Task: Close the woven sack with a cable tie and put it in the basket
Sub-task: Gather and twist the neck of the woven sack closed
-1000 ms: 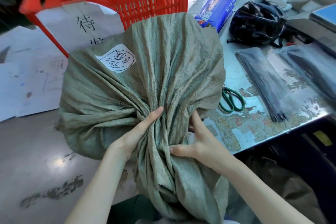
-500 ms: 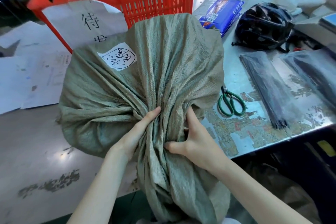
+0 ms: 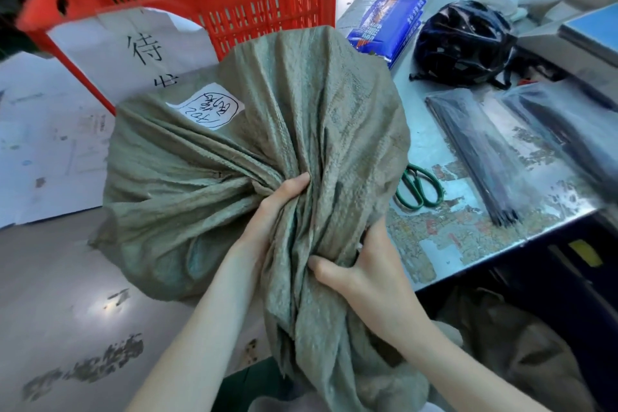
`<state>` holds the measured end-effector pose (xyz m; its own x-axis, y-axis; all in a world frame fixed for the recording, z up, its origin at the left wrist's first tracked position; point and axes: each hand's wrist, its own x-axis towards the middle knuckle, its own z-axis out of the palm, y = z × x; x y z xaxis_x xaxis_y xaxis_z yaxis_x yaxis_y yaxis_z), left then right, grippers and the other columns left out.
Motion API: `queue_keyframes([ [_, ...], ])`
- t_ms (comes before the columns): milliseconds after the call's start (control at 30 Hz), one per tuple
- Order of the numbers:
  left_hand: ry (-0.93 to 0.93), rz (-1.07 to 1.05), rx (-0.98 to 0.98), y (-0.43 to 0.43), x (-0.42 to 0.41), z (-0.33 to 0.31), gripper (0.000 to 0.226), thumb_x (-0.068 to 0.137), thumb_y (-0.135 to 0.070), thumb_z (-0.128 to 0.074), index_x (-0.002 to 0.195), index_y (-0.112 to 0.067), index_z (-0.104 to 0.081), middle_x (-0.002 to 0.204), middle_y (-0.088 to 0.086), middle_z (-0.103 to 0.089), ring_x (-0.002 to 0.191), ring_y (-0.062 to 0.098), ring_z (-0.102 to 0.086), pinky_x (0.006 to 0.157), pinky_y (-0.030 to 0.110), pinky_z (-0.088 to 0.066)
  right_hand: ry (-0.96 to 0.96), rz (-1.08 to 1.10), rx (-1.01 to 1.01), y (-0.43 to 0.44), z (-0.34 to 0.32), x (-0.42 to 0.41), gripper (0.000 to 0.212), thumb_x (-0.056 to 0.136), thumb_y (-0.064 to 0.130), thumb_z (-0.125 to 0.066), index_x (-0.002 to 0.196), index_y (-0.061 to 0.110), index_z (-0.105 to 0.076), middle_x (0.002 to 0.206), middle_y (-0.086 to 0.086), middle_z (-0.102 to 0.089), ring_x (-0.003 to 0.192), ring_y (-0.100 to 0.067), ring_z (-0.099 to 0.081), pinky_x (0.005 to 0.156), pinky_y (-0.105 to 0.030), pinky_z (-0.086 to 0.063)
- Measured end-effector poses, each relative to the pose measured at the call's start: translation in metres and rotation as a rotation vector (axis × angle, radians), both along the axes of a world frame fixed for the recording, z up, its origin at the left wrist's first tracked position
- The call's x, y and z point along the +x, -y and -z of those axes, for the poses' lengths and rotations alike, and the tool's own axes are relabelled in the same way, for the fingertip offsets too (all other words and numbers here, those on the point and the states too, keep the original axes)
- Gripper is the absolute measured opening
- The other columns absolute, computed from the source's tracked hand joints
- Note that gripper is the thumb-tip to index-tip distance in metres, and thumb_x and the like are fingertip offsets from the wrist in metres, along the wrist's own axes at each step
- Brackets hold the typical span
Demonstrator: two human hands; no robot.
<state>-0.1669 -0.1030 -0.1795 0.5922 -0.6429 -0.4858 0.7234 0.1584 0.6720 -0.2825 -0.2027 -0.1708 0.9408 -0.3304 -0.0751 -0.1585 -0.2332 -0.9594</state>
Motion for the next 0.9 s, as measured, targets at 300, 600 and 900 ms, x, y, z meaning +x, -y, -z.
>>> queue_keyframes([
  [300, -0.068, 0.185, -0.159, 0.01, 0.016, 0.007, 0.056, 0.045, -0.031, -0.09, 0.092, -0.003, -0.077, 0.095, 0.016, -0.076, 0.088, 0.026, -0.073, 0.079, 0.036, -0.059, -0.116, 0.052, 0.257, -0.003, 0.012, 0.002, 0.071, 0.069, 0.032, -0.081, 0.128, 0.031, -0.042, 0.121, 0.014, -0.062, 0.111, -0.002, -0.06, 0.096, -0.035, -0.049],
  [600, -0.031, 0.011, -0.264, 0.026, 0.02, 0.006, 0.045, 0.047, -0.025, -0.085, 0.085, -0.002, -0.078, 0.089, 0.014, -0.077, 0.082, 0.024, -0.074, 0.07, 0.032, -0.059, -0.348, -0.055, 0.396, 0.022, 0.014, -0.02, 0.039, 0.074, 0.055, -0.054, 0.096, 0.028, -0.072, 0.095, 0.014, -0.076, 0.089, -0.004, -0.071, 0.075, -0.014, -0.05],
  [900, -0.03, -0.07, -0.221, 0.034, 0.025, 0.014, 0.015, 0.068, -0.012, -0.066, 0.075, -0.006, -0.078, 0.079, 0.01, -0.077, 0.072, 0.022, -0.074, 0.068, 0.032, -0.06, -0.426, 0.106, 0.199, 0.038, 0.042, -0.027, 0.057, 0.093, 0.041, -0.05, 0.048, 0.018, -0.024, 0.047, 0.002, -0.02, 0.039, -0.008, -0.017, 0.048, -0.021, -0.023],
])
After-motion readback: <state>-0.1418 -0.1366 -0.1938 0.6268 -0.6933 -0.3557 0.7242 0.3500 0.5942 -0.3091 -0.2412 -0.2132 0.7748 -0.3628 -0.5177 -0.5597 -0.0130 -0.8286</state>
